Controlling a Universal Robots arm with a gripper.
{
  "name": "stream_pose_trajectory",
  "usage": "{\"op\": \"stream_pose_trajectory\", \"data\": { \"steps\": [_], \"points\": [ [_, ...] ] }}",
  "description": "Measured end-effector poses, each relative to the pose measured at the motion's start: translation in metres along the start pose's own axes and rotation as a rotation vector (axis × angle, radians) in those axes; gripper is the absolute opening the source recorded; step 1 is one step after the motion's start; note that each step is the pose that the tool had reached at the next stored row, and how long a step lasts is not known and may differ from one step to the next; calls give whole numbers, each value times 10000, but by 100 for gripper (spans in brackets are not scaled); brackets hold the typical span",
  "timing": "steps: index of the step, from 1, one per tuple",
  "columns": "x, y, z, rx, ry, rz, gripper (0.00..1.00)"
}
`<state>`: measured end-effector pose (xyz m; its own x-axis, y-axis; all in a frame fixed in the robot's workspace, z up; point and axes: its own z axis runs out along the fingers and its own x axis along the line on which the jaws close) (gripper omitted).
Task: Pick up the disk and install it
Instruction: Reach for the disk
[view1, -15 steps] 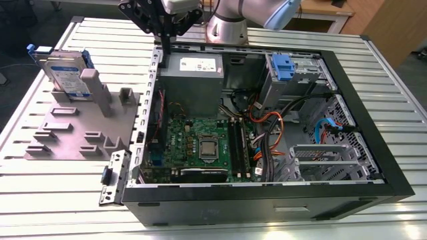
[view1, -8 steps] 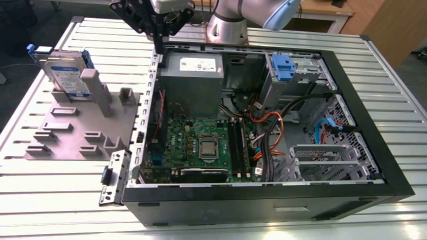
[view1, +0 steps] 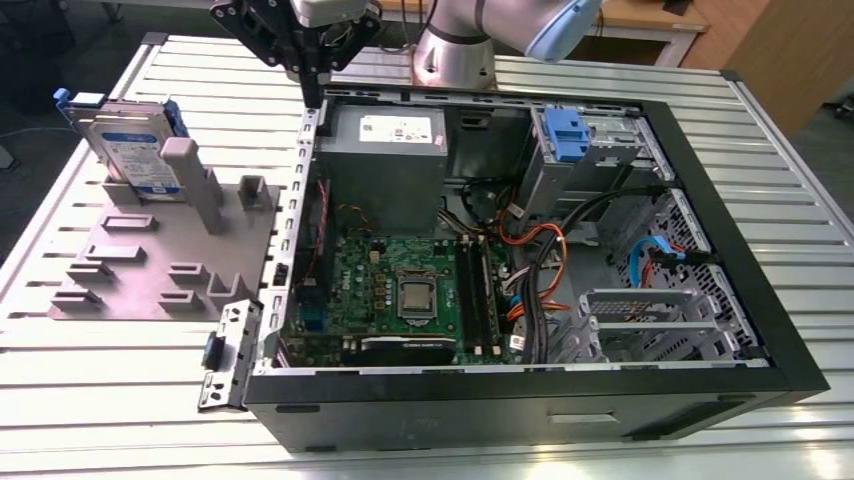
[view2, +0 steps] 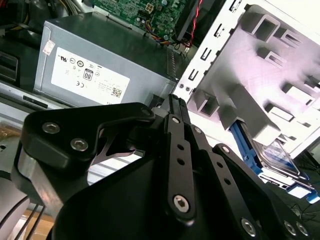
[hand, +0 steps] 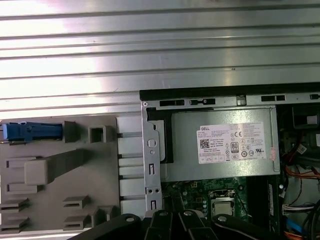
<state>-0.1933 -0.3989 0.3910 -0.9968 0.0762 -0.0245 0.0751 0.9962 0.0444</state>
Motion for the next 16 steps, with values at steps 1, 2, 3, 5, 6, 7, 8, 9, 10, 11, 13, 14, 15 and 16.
{"op": "stream_pose_trajectory", "data": {
  "steps": [1, 2, 3, 5, 6, 7, 8, 9, 10, 11, 13, 14, 15, 16],
  "points": [
    [0, 0, 0, 1, 0, 0, 11],
    [0, 0, 0, 0, 0, 0, 11],
    [0, 0, 0, 0, 1, 0, 11],
    [2, 0, 0, 0, 0, 1, 11],
    [3, 0, 0, 0, 0, 0, 11],
    [5, 0, 0, 0, 0, 0, 11],
    [9, -1, 0, 0, 0, 1, 11],
    [15, -1, -1, 1, 0, 1, 11],
    [24, -2, -1, 0, 0, 0, 11],
    [34, -2, -1, 0, 0, 0, 11],
    [56, -4, -1, 0, 0, 0, 11],
    [67, -5, -2, 0, 0, 0, 11],
    [76, -6, -2, 0, 0, 0, 11],
    [83, -6, -2, 0, 0, 0, 11]
  ]
}}
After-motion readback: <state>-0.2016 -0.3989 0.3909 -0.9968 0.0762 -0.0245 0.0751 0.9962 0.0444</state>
